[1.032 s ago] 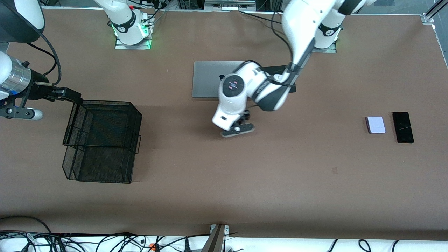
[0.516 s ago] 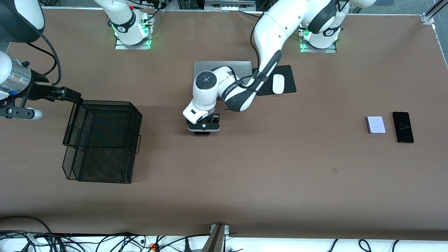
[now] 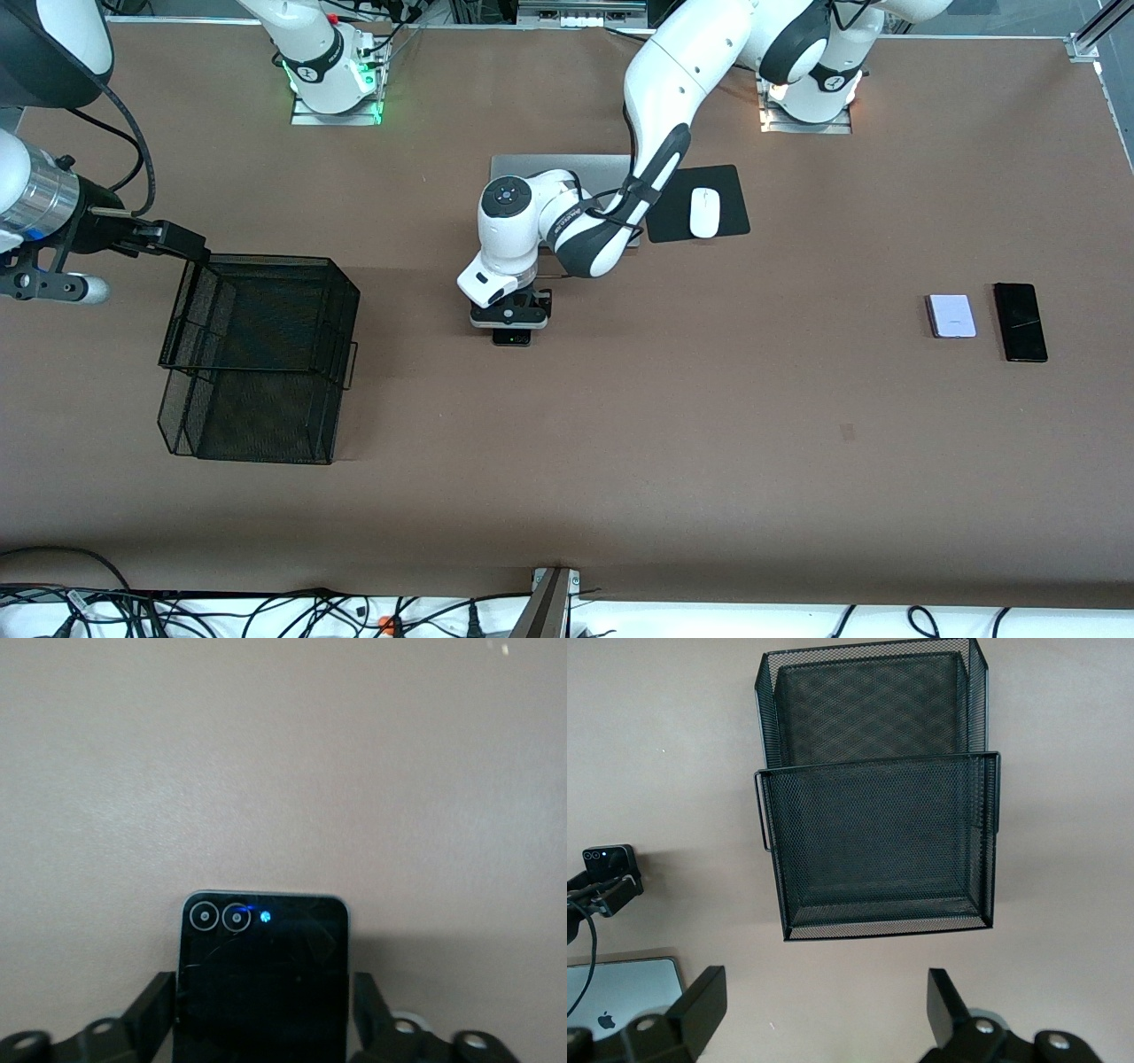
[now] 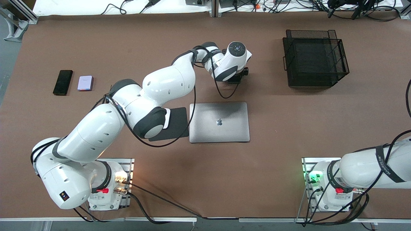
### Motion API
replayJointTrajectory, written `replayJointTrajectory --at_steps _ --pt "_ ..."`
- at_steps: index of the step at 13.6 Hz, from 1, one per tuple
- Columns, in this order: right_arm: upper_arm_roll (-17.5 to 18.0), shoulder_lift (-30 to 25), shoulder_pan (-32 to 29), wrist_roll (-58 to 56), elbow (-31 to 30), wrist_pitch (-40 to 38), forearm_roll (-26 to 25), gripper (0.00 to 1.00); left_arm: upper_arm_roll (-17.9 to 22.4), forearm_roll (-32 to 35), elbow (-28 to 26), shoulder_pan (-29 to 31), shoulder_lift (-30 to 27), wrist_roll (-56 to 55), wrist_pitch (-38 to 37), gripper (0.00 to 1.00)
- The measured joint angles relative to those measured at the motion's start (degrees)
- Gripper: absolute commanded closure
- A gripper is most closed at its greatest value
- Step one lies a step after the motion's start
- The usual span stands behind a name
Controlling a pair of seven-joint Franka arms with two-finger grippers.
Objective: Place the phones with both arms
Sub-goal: 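Set the flip phone down beside the laptop and open the left gripper, then grasp the flip phone with the right gripper while the left gripper reaches the Huawei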
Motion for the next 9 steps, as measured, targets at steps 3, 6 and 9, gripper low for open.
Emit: replayJointTrajectory --at_steps 3,6,9 --pt "0.0 0.0 0.0 0.0 0.0 0.0 0.0 0.0 0.4 -0.1 2.4 0.4 -0.1 -2.3 -1.9 0.0" --pt "0.2 0.0 0.1 0.1 0.0 0.0 0.4 0.0 1.0 -2.3 6.5 3.0 -1.9 -3.2 -7.2 0.0" --pt "1.1 0.4 2.4 4.0 0.0 0.5 3.8 0.0 0.9 -3.9 7.1 8.4 -7.0 -2.3 -16.8 0.0"
